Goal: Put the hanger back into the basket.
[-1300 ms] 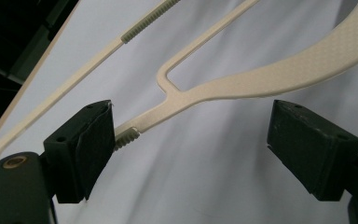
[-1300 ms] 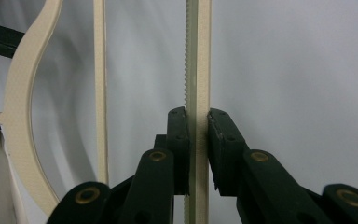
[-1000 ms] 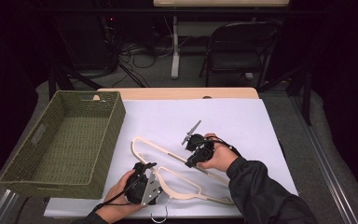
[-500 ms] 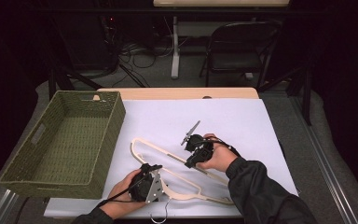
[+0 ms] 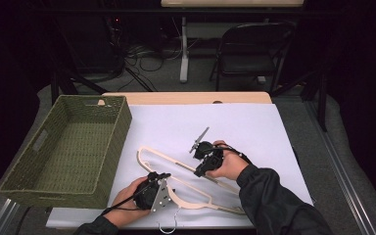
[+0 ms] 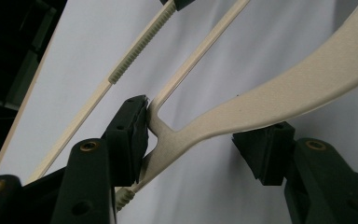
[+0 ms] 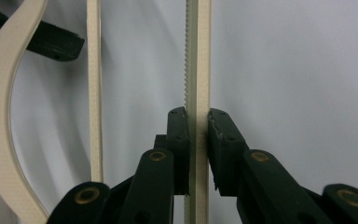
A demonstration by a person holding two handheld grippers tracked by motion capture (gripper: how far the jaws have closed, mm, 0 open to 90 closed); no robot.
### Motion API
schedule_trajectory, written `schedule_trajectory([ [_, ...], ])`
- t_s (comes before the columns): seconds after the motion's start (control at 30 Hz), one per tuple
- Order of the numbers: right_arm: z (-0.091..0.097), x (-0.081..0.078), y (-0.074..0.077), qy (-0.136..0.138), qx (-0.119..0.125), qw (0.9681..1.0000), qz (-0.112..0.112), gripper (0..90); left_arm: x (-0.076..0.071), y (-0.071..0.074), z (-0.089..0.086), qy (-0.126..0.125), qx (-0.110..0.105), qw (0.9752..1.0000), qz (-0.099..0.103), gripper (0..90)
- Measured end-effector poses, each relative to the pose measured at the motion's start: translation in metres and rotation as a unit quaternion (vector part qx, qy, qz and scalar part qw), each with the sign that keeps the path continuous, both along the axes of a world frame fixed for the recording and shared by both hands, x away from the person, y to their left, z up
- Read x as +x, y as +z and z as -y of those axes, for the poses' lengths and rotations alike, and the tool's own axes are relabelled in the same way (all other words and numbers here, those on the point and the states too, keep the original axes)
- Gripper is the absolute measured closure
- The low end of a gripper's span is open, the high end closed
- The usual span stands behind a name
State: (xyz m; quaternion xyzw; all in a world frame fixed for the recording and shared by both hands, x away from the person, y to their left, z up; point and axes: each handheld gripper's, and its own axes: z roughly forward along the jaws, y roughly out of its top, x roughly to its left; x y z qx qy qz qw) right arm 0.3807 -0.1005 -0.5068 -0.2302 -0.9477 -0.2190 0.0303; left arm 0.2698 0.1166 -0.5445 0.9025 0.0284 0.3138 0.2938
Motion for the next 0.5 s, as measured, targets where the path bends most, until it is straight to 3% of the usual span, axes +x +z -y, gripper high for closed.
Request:
schedule_trajectory([
  [0.17, -0.0008, -0.0008, 0.0000, 0.002, -0.005, 1.0000, -0.002, 79.5, 0.0006, 0.0018, -0.0001, -0.001, -0.001, 1.0000, -0.009, 51.9],
  [0.23, -0.0003, -0.0003, 0.0013, 0.006, -0.014, 0.9998, -0.010, 79.5, 0.0010, 0.0027, 0.0016, -0.002, 0.006, 0.9997, -0.024, 52.0],
  [0.3, -0.0005, -0.0011, -0.0004, 0.010, -0.016, 0.9998, -0.010, 79.5, 0.0012, 0.0055, 0.0017, -0.005, 0.013, 0.9996, -0.023, 56.1],
  [0.5, 0.0015, -0.0013, -0.0004, 0.008, -0.006, 0.9999, -0.009, 79.5, 0.0025, 0.0067, 0.0016, -0.010, 0.006, 0.9995, -0.028, 56.3],
])
